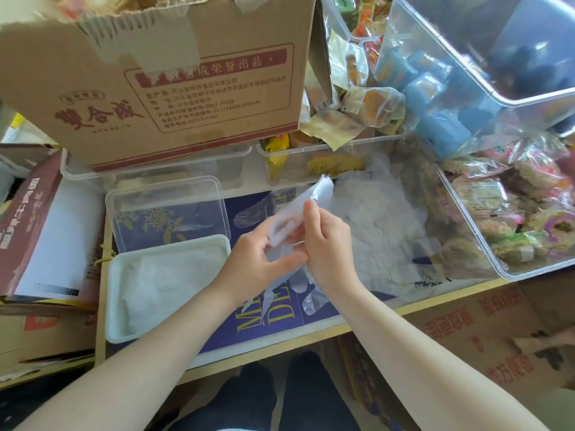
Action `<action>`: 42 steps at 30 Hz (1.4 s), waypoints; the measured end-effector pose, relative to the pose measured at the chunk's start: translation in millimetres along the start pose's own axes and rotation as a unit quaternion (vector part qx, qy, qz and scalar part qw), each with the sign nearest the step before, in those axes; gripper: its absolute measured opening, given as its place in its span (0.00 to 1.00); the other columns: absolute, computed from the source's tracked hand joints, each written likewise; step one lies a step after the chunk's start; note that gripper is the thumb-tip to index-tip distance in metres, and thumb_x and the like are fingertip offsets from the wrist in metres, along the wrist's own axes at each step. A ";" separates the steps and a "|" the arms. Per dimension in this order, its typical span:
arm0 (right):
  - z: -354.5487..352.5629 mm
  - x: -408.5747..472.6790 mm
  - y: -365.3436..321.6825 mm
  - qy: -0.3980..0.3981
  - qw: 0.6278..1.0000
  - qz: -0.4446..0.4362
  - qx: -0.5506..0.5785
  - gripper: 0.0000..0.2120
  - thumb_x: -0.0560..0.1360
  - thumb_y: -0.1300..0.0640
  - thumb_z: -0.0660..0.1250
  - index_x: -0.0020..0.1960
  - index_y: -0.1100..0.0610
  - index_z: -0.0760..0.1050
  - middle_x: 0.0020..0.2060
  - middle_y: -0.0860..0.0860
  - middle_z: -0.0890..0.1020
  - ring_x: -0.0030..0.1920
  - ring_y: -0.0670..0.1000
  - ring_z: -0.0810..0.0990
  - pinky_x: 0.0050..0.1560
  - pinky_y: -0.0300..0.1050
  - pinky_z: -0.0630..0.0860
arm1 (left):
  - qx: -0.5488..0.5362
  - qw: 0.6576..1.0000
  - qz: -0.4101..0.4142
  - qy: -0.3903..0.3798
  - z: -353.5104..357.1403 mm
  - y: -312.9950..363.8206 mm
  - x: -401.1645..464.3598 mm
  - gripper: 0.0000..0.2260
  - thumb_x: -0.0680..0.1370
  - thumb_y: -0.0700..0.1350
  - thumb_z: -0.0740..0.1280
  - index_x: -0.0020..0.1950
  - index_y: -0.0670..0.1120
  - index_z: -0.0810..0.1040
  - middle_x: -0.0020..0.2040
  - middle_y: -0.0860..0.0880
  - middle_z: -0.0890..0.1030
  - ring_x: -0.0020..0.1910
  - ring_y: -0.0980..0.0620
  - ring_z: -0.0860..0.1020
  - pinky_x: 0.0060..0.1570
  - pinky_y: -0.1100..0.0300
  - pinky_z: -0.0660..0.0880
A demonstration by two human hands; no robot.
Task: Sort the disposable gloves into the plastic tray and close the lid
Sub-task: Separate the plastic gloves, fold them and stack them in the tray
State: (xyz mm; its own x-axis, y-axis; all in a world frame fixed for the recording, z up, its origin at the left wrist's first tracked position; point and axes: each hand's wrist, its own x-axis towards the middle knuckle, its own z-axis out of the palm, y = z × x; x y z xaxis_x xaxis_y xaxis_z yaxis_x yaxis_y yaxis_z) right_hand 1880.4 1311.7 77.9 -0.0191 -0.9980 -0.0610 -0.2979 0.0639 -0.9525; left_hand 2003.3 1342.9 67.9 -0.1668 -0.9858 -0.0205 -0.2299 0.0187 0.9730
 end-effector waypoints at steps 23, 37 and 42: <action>-96.3 63.2 7.6 -0.338 0.941 0.029 0.015 0.04 0.75 0.63 0.66 0.45 0.57 0.78 0.36 0.45 0.84 0.40 0.42 0.81 0.49 0.37 0.77 | -0.174 0.977 -0.080 0.092 -3.7 20.6 26.5 0.09 0.76 0.48 0.63 0.55 0.49 0.76 0.44 0.52 0.85 0.40 0.52 0.82 0.46 0.58 0.78; -103.2 83.4 30.7 -0.358 0.926 0.105 -0.061 0.07 0.75 0.56 0.68 0.49 0.59 0.78 0.36 0.54 0.84 0.31 0.50 0.77 0.29 0.41 0.70 | -0.122 0.950 -0.223 0.184 21.2 -21.1 14.6 0.13 0.78 0.40 0.64 0.37 0.51 0.82 0.33 0.51 0.82 0.37 0.46 0.76 0.41 0.54 0.70; -96.8 83.9 46.4 -0.372 0.917 0.138 -0.030 0.03 0.74 0.62 0.69 0.43 0.62 0.76 0.27 0.49 0.80 0.27 0.46 0.77 0.27 0.35 0.73 | -0.100 0.956 -0.224 0.161 25.8 -28.7 8.1 0.05 0.78 0.40 0.64 0.46 0.46 0.79 0.39 0.53 0.84 0.39 0.57 0.82 0.42 0.65 0.77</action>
State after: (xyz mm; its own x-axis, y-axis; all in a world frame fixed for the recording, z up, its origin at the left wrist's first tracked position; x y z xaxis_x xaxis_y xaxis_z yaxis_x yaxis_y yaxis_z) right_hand 1772.6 1230.9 57.4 0.5484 -0.6662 -0.5053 -0.4323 0.2914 -0.8533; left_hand 1983.8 1338.7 33.8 0.2171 -0.8884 -0.4044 -0.0167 -0.4176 0.9085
